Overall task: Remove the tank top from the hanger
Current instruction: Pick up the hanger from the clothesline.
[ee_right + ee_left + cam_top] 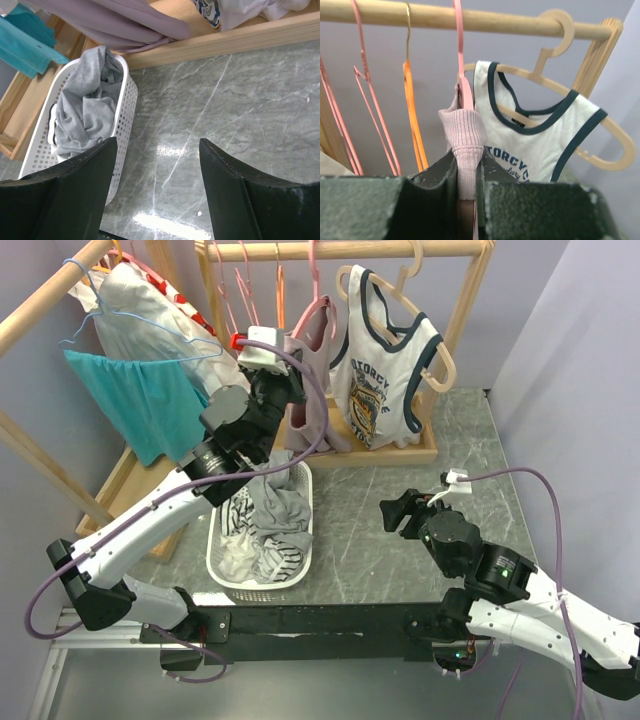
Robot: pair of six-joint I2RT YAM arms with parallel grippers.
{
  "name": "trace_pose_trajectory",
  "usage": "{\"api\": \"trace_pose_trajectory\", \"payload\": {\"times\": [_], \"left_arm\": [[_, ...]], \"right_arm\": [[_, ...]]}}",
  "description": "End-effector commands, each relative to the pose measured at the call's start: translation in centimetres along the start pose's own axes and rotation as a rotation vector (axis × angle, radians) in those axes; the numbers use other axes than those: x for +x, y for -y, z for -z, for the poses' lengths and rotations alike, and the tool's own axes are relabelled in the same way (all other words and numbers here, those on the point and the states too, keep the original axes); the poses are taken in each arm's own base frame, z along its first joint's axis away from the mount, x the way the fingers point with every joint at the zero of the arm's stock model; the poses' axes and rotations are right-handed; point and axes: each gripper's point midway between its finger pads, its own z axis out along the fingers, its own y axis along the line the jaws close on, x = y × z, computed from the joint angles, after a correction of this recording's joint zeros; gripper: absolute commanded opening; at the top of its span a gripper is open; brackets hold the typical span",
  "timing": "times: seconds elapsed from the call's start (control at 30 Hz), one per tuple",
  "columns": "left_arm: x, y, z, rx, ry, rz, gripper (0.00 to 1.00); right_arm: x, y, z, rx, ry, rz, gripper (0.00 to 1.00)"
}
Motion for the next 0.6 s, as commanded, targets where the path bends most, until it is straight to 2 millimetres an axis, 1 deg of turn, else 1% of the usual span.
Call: {"api": "trace_pose_trajectory", "payload": {"times": [0.0, 0.07, 0.17, 0.27, 0.33, 0.37, 0.4, 0.47, 0.53, 0.57], "left_arm": [[-7.0, 0.0, 1.5, 0.055, 0.201, 0.109, 0.01], [-7.3, 0.1, 1.5, 0.06, 0.21, 0.113, 0.01], [-7.0, 0.4, 1.4, 0.076, 0.207, 0.113, 0.01], [-7.4, 0.3, 1.3, 0.068, 0.227, 0.111, 0.01], [-7.1, 0.3, 0.8, 0.055, 0.229, 0.097, 0.01], [-7.7, 0.2, 0.5, 0.051, 0.239, 0.096, 0.01], [-6.8, 0.5, -0.2, 0.049, 0.222, 0.083, 0.01], [-6.4, 0.6, -1.1, 0.037, 0.222, 0.076, 0.01], [-6.0, 0.6, -1.5, 0.033, 0.223, 0.069, 0.01], [-5.4, 0.6, -1.8, 0.029, 0.22, 0.066, 0.01]], "right_arm": [[-0.9, -0.6, -0.4, 0.0, 0.028, -0.015, 0.74], [-0.8, -0.6, -0.4, 0.0, 0.025, -0.013, 0.74], [-0.9, -0.4, -0.3, 0.004, 0.028, -0.018, 0.74], [-0.8, -0.2, -0.2, 0.004, 0.03, -0.021, 0.74], [-0.9, -0.2, -0.1, 0.003, 0.031, -0.023, 0.74], [-0.8, -0.2, -0.2, 0.003, 0.031, -0.025, 0.74], [-0.9, -0.2, -0.2, 0.005, 0.031, -0.025, 0.74], [-0.8, -0.2, -0.3, 0.008, 0.029, -0.022, 0.75], [-0.7, -0.1, -0.3, 0.012, 0.027, -0.021, 0.75], [-0.7, -0.1, -0.3, 0.01, 0.027, -0.024, 0.75]]}}
